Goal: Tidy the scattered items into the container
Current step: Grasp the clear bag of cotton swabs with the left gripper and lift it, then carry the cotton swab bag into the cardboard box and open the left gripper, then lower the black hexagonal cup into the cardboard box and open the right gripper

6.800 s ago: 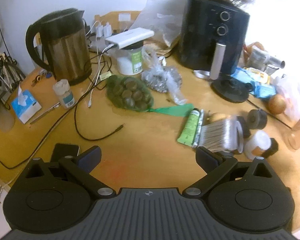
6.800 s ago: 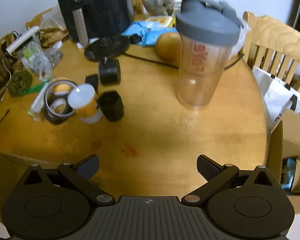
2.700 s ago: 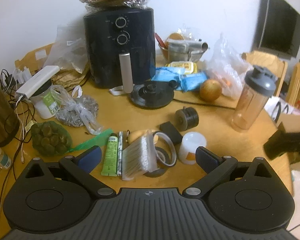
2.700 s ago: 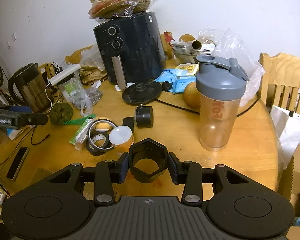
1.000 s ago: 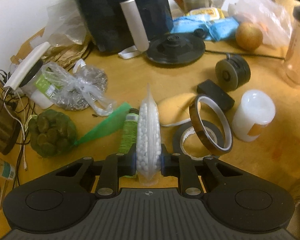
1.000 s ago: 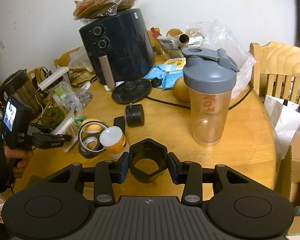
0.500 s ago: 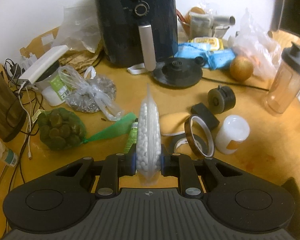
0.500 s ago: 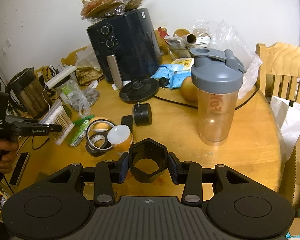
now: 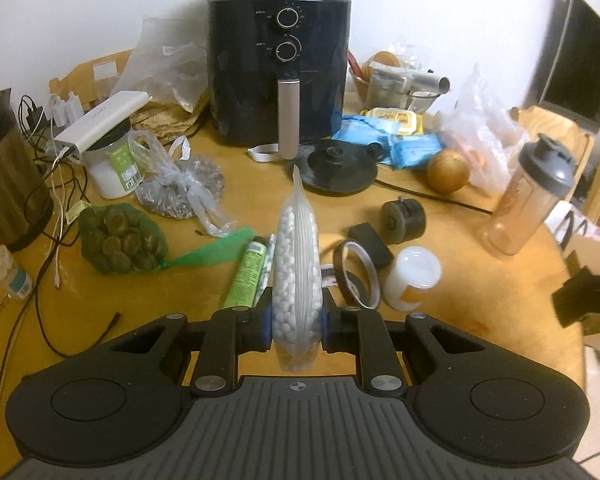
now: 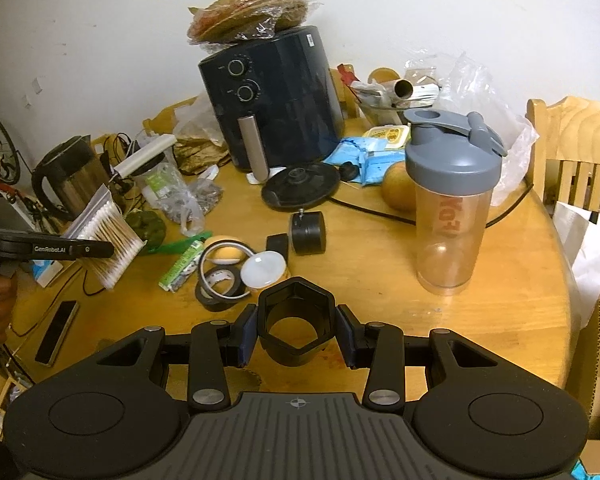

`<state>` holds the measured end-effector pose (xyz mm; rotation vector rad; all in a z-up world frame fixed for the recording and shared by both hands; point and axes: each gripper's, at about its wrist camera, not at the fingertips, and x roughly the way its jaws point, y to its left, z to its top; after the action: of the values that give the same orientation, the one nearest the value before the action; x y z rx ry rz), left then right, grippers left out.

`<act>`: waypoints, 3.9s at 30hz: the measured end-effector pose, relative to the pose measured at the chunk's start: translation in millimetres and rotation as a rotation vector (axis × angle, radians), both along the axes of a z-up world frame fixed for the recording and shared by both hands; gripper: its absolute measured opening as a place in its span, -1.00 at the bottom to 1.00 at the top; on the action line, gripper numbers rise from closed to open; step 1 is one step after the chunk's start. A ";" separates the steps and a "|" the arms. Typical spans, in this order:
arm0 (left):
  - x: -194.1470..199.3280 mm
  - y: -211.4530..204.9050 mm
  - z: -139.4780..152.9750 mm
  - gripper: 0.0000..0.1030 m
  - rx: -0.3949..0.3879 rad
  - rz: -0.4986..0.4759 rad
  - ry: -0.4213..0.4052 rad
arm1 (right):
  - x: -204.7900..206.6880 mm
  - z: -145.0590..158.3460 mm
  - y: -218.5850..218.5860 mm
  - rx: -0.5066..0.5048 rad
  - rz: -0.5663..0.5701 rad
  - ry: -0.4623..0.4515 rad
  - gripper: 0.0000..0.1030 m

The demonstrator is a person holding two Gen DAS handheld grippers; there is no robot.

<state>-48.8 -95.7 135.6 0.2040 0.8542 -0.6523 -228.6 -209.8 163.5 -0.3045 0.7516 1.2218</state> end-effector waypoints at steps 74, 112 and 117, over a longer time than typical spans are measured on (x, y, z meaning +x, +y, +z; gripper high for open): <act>-69.8 26.6 -42.0 0.27 -0.054 -0.041 0.226 | -62.0 -26.0 33.0 -0.095 0.252 0.055 -0.15; -44.2 44.3 -35.9 0.27 -0.039 0.081 0.202 | -79.0 -75.6 59.7 -0.253 0.307 -0.115 -0.15; -42.5 45.9 -37.2 0.27 -0.038 0.085 0.207 | -88.0 -89.1 68.4 -0.301 0.343 -0.212 -0.15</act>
<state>-91.3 -49.8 98.4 0.0657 1.0426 -0.6161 -316.5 -141.4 74.3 -0.8256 0.7159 1.3694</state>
